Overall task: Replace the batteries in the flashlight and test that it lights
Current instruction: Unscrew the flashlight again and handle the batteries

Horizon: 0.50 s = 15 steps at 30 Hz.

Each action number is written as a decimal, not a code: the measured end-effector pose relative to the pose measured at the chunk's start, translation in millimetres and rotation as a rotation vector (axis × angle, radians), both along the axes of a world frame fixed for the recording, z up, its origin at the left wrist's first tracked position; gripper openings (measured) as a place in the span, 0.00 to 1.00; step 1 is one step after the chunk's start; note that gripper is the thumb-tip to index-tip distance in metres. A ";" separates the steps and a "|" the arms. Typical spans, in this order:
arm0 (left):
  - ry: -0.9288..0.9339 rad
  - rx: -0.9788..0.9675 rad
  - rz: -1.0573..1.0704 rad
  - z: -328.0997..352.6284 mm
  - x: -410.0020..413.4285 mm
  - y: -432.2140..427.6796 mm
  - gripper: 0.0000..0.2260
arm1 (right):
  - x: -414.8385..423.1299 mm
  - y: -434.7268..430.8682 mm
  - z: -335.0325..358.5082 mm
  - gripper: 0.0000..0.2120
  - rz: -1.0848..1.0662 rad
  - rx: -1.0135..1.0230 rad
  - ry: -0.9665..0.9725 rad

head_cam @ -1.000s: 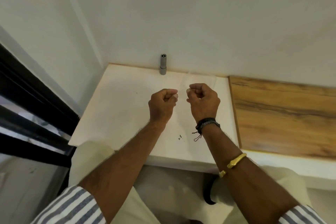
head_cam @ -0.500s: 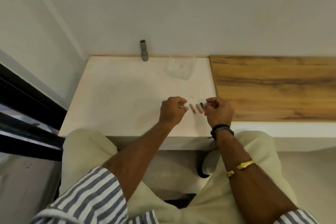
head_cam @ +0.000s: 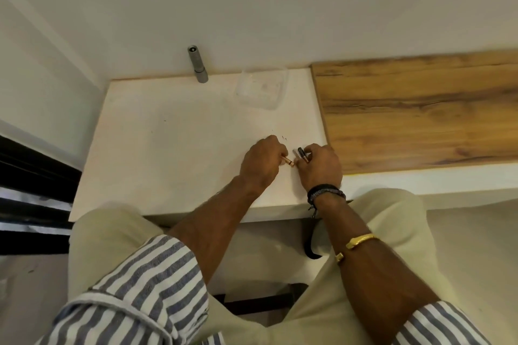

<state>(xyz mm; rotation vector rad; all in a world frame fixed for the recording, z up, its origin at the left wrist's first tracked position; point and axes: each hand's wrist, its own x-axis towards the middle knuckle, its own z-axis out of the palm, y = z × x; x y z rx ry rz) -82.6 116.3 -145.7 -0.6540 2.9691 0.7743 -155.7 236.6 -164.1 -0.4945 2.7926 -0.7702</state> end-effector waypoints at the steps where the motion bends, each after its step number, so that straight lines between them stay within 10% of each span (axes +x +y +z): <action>1: -0.007 -0.022 -0.015 0.1 0.7 -0.8 0.09 | -0.2 -0.4 0.4 0.13 -0.001 0.001 -0.003; 15: 0.006 -0.018 -0.123 3.0 12.7 -3.2 0.06 | 1.6 -6.1 6.7 0.05 0.031 0.049 -0.029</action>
